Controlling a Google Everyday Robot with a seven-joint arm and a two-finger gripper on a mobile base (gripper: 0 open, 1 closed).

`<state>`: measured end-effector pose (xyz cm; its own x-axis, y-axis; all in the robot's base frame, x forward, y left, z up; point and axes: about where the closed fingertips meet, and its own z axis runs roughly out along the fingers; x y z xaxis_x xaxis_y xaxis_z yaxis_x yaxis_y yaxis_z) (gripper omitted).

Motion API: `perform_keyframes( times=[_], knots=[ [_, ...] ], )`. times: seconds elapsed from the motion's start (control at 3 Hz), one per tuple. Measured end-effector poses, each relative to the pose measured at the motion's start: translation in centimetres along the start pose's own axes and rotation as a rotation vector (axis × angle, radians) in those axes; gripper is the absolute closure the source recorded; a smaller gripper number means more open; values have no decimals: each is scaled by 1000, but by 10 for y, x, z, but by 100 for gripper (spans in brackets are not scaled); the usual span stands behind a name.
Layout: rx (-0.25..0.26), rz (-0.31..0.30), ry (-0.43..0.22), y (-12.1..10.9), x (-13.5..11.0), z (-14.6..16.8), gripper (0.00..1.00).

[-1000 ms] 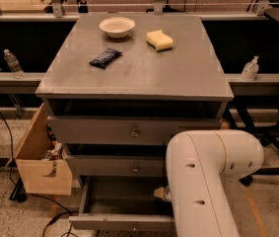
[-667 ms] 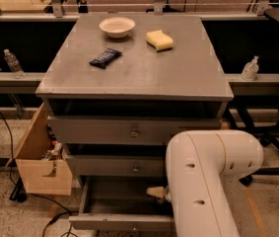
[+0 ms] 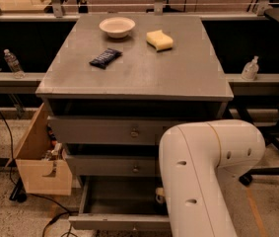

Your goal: Place green can into bottom drawer

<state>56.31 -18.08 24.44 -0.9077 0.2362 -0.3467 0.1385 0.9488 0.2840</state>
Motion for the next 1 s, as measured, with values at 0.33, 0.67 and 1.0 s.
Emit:
perform_keyframes(
  times=[0.33,0.67,1.0],
  knots=[
    [0,0,0,0,0,0,0],
    [-45,4,-9,-6,4,-6,0],
    [-134,25,-56,-49,17,-37,0]
  ],
)
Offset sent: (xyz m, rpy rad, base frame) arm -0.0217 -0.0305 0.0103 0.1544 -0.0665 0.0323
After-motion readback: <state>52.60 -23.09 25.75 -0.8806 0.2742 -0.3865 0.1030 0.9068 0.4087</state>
